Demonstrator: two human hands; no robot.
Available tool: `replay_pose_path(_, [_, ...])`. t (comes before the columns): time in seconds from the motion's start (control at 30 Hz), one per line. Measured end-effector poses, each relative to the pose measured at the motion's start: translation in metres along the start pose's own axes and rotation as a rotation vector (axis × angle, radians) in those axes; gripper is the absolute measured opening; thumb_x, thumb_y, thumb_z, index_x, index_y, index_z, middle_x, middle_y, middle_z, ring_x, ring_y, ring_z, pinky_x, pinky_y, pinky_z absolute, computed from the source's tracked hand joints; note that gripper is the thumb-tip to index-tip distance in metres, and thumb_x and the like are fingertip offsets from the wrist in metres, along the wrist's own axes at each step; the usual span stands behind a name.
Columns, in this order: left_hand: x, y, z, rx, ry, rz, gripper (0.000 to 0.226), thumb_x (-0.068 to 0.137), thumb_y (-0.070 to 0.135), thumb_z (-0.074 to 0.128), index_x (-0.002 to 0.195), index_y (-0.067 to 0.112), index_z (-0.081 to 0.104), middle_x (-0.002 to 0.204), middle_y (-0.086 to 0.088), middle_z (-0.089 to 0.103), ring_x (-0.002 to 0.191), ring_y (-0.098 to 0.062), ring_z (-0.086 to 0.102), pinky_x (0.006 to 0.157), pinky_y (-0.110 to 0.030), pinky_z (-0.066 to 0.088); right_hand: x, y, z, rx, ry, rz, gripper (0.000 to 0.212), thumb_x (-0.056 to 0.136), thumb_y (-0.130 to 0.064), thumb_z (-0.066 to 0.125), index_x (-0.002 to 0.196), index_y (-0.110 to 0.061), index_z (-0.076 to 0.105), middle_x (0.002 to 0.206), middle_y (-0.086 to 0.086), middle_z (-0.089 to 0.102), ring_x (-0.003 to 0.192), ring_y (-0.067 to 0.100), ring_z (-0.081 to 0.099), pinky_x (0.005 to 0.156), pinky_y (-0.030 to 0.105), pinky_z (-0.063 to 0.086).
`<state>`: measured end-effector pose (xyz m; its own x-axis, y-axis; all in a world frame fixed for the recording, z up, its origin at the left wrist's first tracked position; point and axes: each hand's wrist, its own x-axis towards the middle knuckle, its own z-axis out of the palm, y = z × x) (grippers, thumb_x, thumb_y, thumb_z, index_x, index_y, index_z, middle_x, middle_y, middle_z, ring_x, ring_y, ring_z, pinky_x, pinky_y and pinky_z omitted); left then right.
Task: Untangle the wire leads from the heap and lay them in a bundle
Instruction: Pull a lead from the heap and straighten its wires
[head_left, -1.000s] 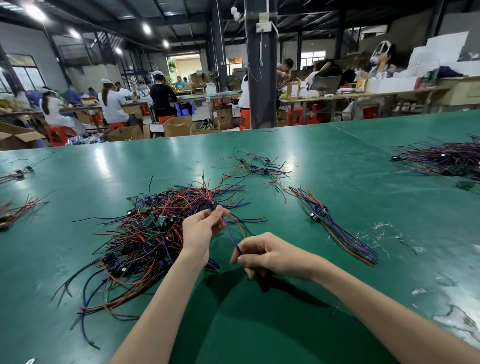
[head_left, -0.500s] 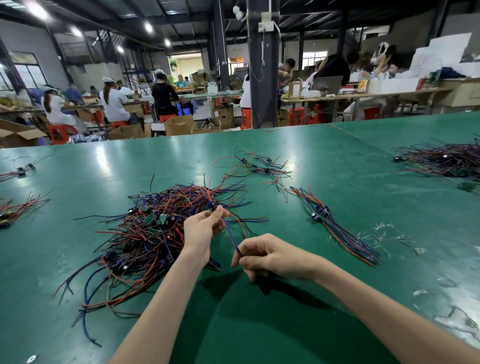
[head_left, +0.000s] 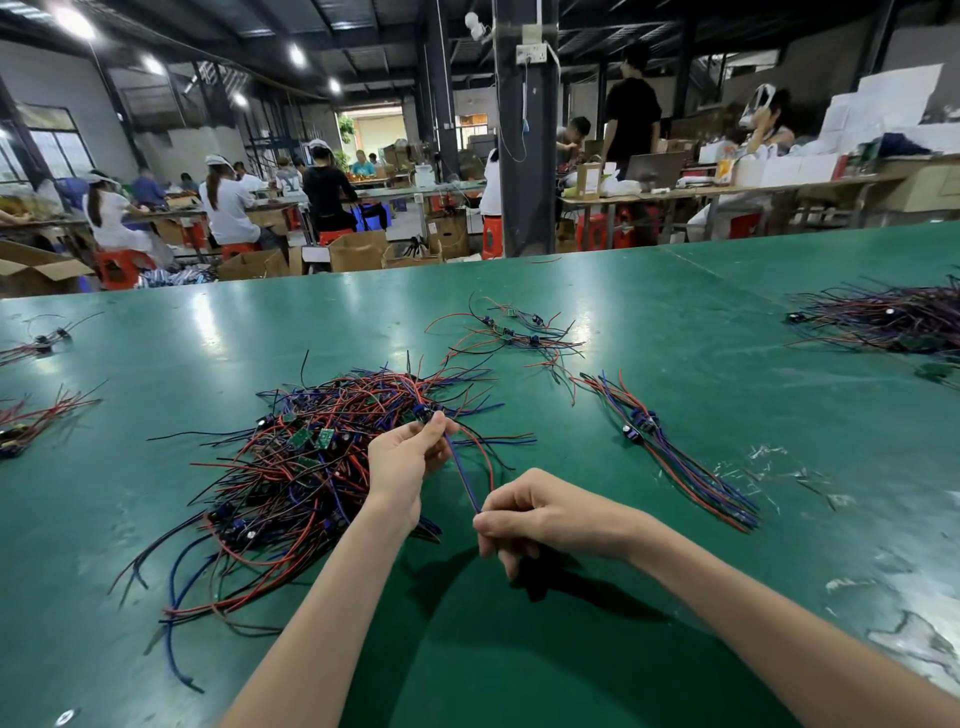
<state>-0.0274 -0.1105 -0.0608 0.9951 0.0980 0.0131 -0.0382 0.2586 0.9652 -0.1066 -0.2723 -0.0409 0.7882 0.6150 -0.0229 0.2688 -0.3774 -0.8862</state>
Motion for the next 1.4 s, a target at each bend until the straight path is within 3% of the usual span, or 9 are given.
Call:
replay_pose_path(0.33, [0.0,0.002,0.0,-0.008,-0.012,-0.019,0.024,0.087,0.016,0.065,0.065,0.01,0.073,0.073,-0.009,0.061,0.052,-0.005,0.052,0.054,-0.016,0.05,0.001,0.002,-0.007,-0.102,0.033,-0.044,0.022,0.096,-0.005,0.049,0.078,-0.009,0.062,0.061,0.003,0.062,0.048,0.001,0.049,0.052,0.014,0.039])
replay_pose_path(0.53, [-0.002,0.004,0.002,-0.034,-0.01,-0.038,0.025,0.087,0.015,0.065,0.063,0.01,0.072,0.067,-0.004,0.065,0.05,-0.005,0.049,0.052,-0.017,0.049,0.001,0.005,-0.012,-0.119,0.034,-0.048,0.033,0.095,-0.005,0.048,0.069,-0.023,0.059,0.062,0.003,0.062,0.06,0.016,0.055,0.055,0.018,0.04])
replay_pose_path(0.67, [-0.003,0.005,0.002,-0.028,-0.009,-0.038,0.022,0.088,0.016,0.065,0.068,0.007,0.07,0.071,-0.005,0.064,0.049,-0.004,0.047,0.051,-0.016,0.048,-0.002,0.003,-0.014,-0.081,-0.005,0.012,0.029,0.098,-0.013,0.048,0.072,-0.018,0.06,0.056,-0.007,0.062,0.053,0.007,0.05,0.056,0.019,0.041])
replay_pose_path(0.8, [-0.003,0.007,0.002,-0.021,-0.016,-0.036,0.019,0.088,0.017,0.064,0.071,0.009,0.069,0.076,-0.008,0.059,0.049,-0.004,0.047,0.051,-0.016,0.048,-0.002,0.002,-0.017,0.042,-0.027,0.108,0.029,0.096,-0.013,0.049,0.07,-0.012,0.062,0.053,-0.003,0.061,0.045,0.007,0.045,0.05,0.017,0.039])
replay_pose_path(1.0, [-0.003,0.009,0.001,-0.03,0.036,-0.029,0.013,0.087,0.017,0.066,0.077,0.009,0.071,0.06,0.003,0.052,0.052,-0.006,0.044,0.053,-0.016,0.048,0.0,0.008,-0.025,0.202,0.04,0.305,0.032,0.092,-0.013,0.049,0.063,-0.009,0.061,0.044,0.003,0.058,0.032,0.006,0.039,0.035,0.014,0.029])
replay_pose_path(1.13, [-0.006,0.009,0.004,-0.045,0.02,0.002,0.015,0.087,0.015,0.065,0.075,0.01,0.071,0.06,0.006,0.058,0.054,-0.005,0.044,0.054,-0.016,0.047,-0.001,0.009,-0.028,0.214,-0.019,0.36,0.03,0.094,-0.014,0.048,0.067,-0.009,0.061,0.046,0.0,0.059,0.033,0.003,0.04,0.032,0.013,0.028])
replay_pose_path(1.33, [-0.01,0.014,0.006,-0.105,-0.033,0.013,0.014,0.087,0.013,0.065,0.075,0.009,0.071,0.064,0.003,0.06,0.052,-0.004,0.046,0.054,-0.016,0.048,-0.004,0.005,-0.036,0.175,-0.184,0.375,0.026,0.095,-0.032,0.05,0.086,-0.012,0.064,0.063,0.003,0.064,0.035,0.004,0.035,0.031,0.014,0.018])
replay_pose_path(1.4, [-0.013,0.016,0.009,-0.108,-0.064,0.005,0.013,0.087,0.013,0.064,0.077,0.007,0.07,0.064,0.002,0.058,0.052,-0.004,0.046,0.053,-0.015,0.049,-0.006,0.006,-0.043,0.189,-0.225,0.404,0.041,0.088,-0.05,0.05,0.096,-0.013,0.064,0.073,0.008,0.065,0.033,0.005,0.032,0.029,0.014,0.014])
